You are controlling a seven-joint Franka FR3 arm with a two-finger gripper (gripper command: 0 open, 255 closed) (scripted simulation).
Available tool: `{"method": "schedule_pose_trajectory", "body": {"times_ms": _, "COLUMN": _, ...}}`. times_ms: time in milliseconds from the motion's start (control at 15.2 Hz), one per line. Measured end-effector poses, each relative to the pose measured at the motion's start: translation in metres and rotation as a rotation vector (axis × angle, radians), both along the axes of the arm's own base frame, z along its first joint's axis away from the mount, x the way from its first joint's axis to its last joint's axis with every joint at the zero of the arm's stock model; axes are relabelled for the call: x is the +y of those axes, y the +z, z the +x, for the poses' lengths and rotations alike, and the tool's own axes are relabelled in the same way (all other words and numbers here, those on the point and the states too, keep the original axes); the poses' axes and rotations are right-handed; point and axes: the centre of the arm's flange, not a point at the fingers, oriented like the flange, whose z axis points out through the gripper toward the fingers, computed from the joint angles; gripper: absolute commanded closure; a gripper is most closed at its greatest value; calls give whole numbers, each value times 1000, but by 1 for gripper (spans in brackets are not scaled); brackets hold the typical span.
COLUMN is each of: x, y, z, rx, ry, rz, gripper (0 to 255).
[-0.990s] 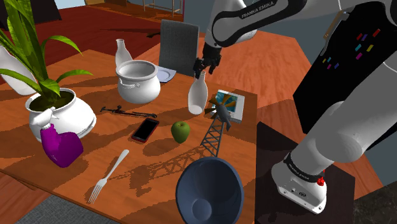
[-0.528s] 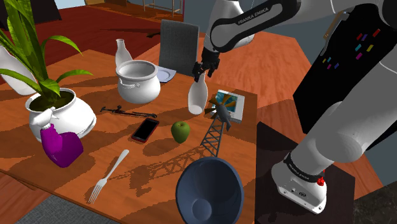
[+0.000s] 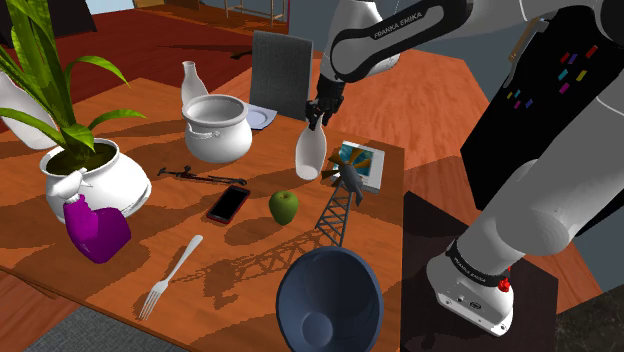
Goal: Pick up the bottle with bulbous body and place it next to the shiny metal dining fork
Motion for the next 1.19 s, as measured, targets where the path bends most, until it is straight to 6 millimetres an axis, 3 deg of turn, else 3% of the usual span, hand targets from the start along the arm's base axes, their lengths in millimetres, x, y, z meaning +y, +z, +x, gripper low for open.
{"method": "schedule_pose_trajectory", "body": {"times_ms": 396, "x": 0, "y": 3, "z": 0, "rx": 0, "ry": 0, "rz": 0, "gripper": 255}}
{"method": "schedule_pose_trajectory", "body": {"times_ms": 1188, "x": 0, "y": 62, "z": 0, "rx": 0, "ry": 0, "rz": 0, "gripper": 255}}
